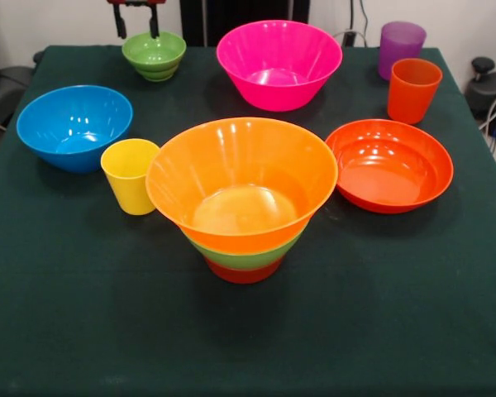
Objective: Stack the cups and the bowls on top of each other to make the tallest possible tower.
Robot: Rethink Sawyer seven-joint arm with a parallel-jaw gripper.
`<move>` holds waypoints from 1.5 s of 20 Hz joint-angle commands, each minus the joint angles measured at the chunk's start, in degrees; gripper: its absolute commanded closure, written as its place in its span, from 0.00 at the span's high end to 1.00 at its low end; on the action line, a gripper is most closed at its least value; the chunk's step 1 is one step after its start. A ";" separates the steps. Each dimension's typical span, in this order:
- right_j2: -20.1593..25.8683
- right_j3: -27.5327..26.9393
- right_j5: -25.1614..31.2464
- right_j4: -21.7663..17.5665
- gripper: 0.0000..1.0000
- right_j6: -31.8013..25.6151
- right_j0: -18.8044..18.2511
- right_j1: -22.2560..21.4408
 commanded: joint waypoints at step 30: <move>3.71 -6.78 5.14 -3.55 1.00 -16.93 0.04 3.01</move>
